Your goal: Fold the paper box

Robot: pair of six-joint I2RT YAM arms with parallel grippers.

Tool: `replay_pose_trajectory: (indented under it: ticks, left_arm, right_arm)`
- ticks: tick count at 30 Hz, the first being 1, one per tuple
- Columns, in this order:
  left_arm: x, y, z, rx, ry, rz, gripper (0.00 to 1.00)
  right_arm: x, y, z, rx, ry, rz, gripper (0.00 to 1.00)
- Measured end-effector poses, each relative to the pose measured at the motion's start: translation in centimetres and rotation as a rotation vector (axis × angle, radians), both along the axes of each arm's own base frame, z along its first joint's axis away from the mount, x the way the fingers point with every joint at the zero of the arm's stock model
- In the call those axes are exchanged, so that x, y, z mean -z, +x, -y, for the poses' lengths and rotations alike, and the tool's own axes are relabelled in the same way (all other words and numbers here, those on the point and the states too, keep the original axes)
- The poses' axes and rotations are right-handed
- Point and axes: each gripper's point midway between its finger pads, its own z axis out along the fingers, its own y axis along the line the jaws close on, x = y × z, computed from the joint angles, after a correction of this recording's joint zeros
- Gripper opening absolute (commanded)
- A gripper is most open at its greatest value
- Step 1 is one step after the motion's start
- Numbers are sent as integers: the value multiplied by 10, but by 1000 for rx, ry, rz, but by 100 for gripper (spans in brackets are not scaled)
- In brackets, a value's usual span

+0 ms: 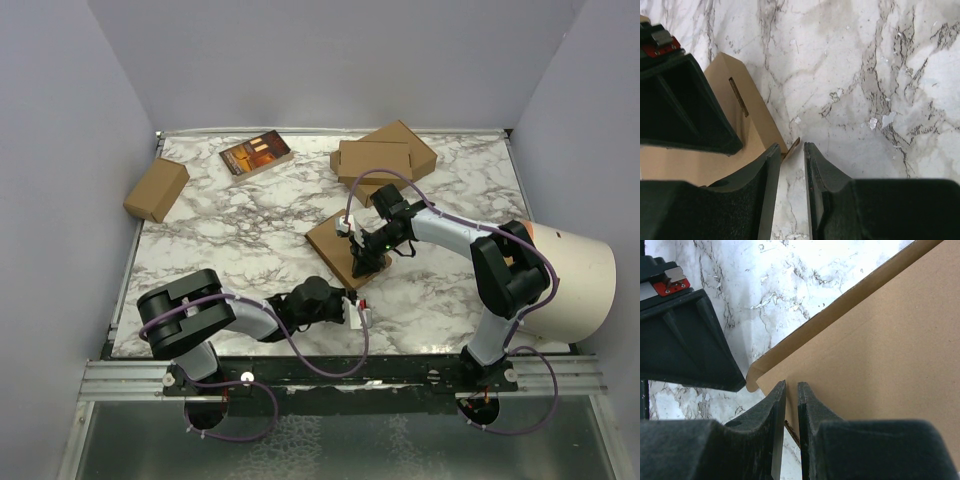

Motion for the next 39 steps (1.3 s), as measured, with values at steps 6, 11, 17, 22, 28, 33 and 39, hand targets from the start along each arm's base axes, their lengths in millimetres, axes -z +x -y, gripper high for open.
replay_pose_trajectory:
  ticks: [6,11,17,22,28,33,39]
  left_arm:
    - [-7,1,7,23,3,34,28]
    - [-5,2,8,42,36,54,28]
    - [2,2,6,65,85,67,28]
    - [7,3,8,76,112,75,28]
    - [8,5,10,86,134,83,27]
    - [10,6,8,86,152,90,25]
    - [11,9,6,72,161,101,18]
  right_arm:
    - [0,0,0,0,0,-1,17]
    - [0,0,0,0,0,-2,17]
    - [0,0,0,0,0,-2,17]
    - [0,0,0,0,-1,-2,17]
    - [0,0,0,0,-1,-3,17]
    - [0,0,0,0,-1,-4,17]
    - [0,0,0,0,-1,-4,17]
